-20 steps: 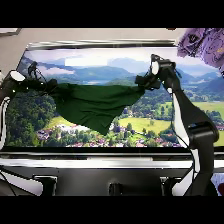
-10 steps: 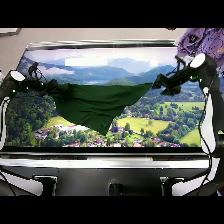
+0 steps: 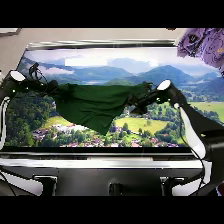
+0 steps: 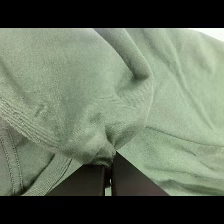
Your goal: Fold the clothes and pants, and hang the long-sleeved shirts on hangers.
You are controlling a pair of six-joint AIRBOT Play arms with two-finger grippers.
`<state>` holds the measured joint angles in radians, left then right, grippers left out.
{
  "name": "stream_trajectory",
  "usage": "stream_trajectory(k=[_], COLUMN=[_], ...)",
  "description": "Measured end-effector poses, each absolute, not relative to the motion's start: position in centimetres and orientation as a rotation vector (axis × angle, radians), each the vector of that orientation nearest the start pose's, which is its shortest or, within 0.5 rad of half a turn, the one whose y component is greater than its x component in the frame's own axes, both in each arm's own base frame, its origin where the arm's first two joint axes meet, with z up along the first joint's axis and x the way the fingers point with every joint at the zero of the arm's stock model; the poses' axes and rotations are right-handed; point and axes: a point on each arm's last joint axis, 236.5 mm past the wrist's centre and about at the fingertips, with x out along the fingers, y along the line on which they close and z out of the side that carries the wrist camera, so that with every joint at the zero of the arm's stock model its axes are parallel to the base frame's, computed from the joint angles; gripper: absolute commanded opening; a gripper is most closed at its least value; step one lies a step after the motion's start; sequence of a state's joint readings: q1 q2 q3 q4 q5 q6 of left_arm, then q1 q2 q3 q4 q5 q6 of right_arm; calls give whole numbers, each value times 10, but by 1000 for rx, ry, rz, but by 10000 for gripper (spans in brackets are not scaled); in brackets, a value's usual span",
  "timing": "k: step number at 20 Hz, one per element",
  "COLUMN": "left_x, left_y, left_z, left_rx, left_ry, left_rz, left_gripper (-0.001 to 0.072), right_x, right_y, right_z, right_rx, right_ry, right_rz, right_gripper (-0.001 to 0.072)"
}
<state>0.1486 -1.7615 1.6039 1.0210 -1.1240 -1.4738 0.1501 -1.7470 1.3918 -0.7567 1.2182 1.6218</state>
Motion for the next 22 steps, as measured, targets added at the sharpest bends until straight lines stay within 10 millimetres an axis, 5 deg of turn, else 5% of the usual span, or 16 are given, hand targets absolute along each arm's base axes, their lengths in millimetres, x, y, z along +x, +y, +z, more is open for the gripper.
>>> stream_trajectory(k=[8,14,15,16,20,22], left_x=[517,517,517,517,518,521], left_y=[-35,-35,-35,-35,-35,-32], left_z=[-15,-15,-15,-15,-14,-5], left_rx=[-525,-520,-518,-518,-517,-513], left_ry=[1189,1188,1188,1188,1185,1165], left_rz=[-206,-209,-210,-210,-210,-211], left_gripper=[18,18,18,18,18,17], right_x=[406,412,415,417,426,437], right_y=[272,281,281,281,281,276], right_z=[-76,-88,-89,-89,-84,-65], right_rx=[787,829,838,846,863,858], right_ry=[1562,1548,1537,1529,1490,1431], right_rz=[371,312,300,291,282,308], right_gripper=[665,382,246,30,25,25])
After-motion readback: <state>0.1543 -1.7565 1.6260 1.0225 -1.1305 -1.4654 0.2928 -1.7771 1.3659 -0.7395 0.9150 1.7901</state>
